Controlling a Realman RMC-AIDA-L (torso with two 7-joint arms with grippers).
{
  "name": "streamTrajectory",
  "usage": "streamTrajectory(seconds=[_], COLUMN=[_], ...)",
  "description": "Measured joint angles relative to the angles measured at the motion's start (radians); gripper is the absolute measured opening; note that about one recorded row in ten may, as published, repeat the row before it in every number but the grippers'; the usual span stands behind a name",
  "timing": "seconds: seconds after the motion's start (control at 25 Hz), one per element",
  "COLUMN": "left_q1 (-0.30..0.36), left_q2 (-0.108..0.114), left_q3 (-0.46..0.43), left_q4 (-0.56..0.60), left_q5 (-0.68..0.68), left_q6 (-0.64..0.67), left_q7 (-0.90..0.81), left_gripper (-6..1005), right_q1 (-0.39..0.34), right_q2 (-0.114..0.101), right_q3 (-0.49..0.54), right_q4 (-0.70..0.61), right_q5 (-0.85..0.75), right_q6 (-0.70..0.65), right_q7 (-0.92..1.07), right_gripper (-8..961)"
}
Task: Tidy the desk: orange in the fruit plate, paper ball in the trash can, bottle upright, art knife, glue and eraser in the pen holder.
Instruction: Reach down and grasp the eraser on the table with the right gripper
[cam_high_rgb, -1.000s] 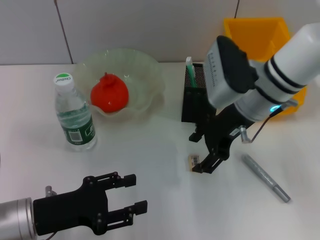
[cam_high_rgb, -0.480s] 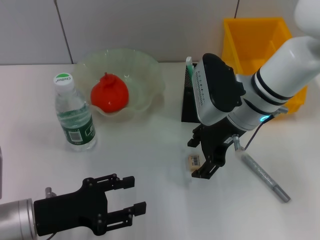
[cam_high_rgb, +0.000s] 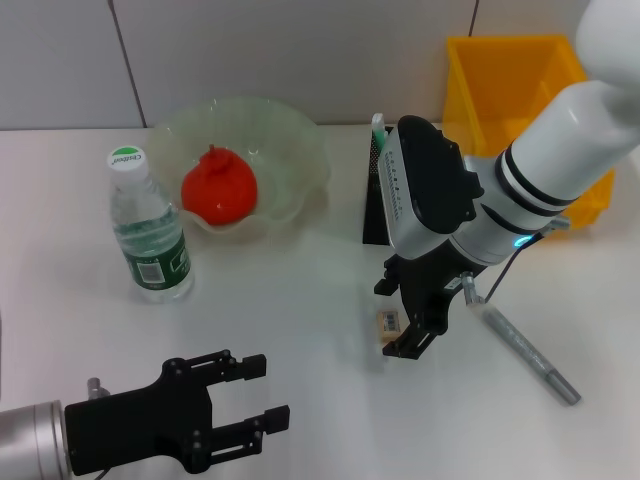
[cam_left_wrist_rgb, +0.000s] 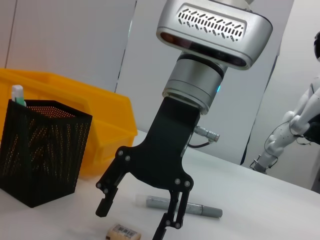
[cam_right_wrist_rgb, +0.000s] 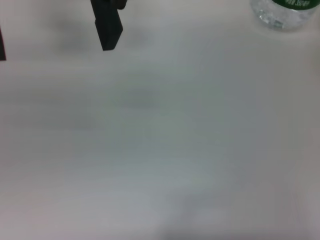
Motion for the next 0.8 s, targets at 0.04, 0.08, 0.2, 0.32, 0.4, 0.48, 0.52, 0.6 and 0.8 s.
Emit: streamTrajectory(seconds=[0.04, 0.08, 0.2, 0.32, 0.4, 0.48, 0.52, 0.6, 0.8], left_q1=[0.000, 0.002, 0.003, 0.005, 0.006, 0.006, 0.006, 0.006, 0.007], left_q2=[0.000, 0.000, 0.000, 0.000, 0.000, 0.000, 0.000, 0.000, 0.000], left_q3=[0.000, -0.002, -0.004, -0.006, -0.007, -0.007, -0.007, -0.007, -0.006], left_q4=[0.000, 0.001, 0.001, 0.001, 0.001, 0.001, 0.001, 0.001, 0.001], left_q5=[0.000, 0.000, 0.000, 0.000, 0.000, 0.000, 0.000, 0.000, 0.000], left_q6=[0.000, 0.000, 0.000, 0.000, 0.001, 0.002, 0.003, 0.004, 0.006], left_q7=[0.000, 0.000, 0.000, 0.000, 0.000, 0.000, 0.000, 0.000, 0.000], left_gripper=[674, 674, 674, 674, 674, 675, 675, 675, 675], right_q1=[0.000, 0.000, -0.003, -0.006, -0.008, -0.008, -0.008, -0.008, -0.008], right_q2=[0.000, 0.000, 0.001, 0.002, 0.002, 0.002, 0.002, 0.003, 0.003], right_q3=[0.000, 0.000, 0.000, 0.000, 0.000, 0.000, 0.000, 0.000, 0.000], right_q4=[-0.001, -0.001, -0.001, -0.002, -0.004, -0.007, -0.010, -0.012, -0.015], right_q5=[0.002, 0.004, 0.005, 0.006, 0.006, 0.006, 0.006, 0.006, 0.007], right_q6=[0.001, 0.001, 0.005, 0.013, 0.017, 0.018, 0.022, 0.027, 0.036], right_q7=[-0.001, -0.001, -0.002, -0.002, -0.002, -0.003, -0.005, -0.006, -0.007], right_gripper=[807, 807, 806, 805, 805, 804, 804, 730, 613])
